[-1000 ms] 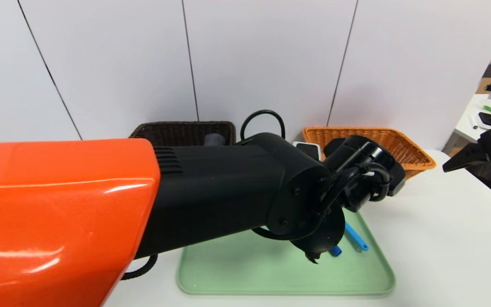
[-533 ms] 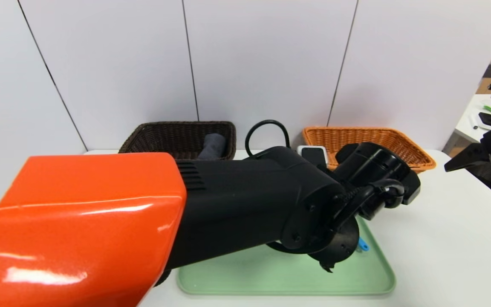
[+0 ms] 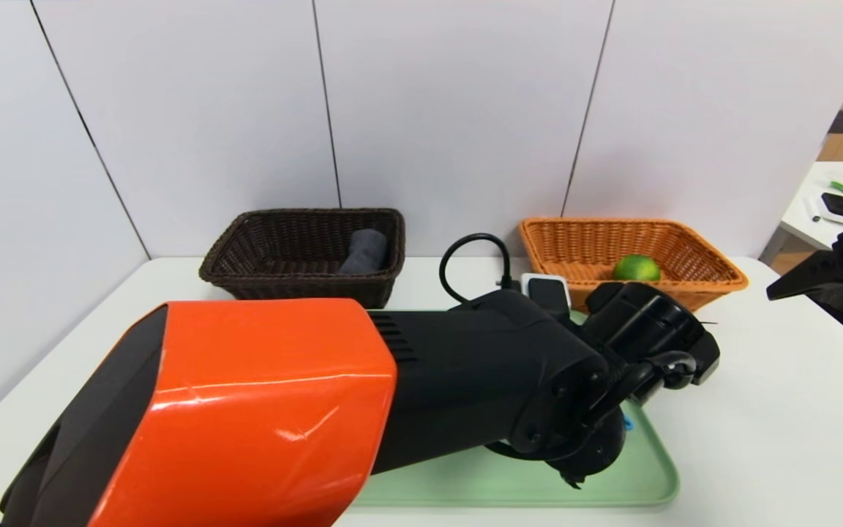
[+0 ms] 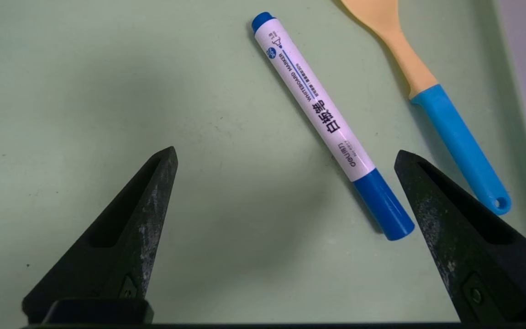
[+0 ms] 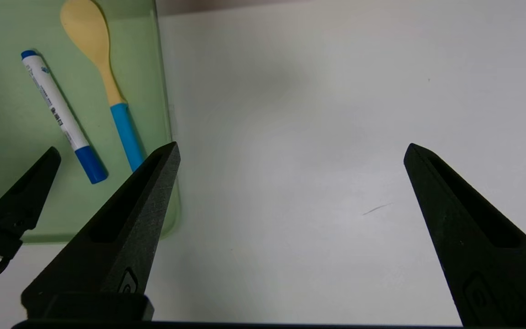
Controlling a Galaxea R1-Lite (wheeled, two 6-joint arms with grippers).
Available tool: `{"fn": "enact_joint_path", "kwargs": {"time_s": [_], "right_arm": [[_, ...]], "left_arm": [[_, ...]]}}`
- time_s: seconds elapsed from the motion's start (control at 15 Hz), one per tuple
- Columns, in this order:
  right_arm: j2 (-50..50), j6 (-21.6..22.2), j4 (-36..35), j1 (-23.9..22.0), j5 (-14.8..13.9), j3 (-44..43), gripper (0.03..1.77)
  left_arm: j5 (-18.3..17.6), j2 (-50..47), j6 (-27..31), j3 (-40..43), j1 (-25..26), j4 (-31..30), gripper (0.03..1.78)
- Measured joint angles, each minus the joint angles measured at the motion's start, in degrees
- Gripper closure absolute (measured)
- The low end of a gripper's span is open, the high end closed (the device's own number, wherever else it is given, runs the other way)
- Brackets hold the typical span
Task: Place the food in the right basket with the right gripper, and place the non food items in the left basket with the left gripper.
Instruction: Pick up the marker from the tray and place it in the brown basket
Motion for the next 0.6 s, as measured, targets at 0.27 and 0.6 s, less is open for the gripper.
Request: {"fn": "enact_joint_path", "kwargs": {"time_s": [0.27, 0.6], "right_arm": [[-1.27, 0.00, -0.02, 0.05, 0.52, 1.15, 0.11], [-2.12, 0.00, 0.07, 0.16, 1.38, 1.88, 0.11]], "left_arm": [[0.50, 1.12, 1.16, 0.00, -0.41, -0.24, 0.12], [0.77, 1.87, 1.33, -0.09, -1.16, -0.57, 0.12]]}}
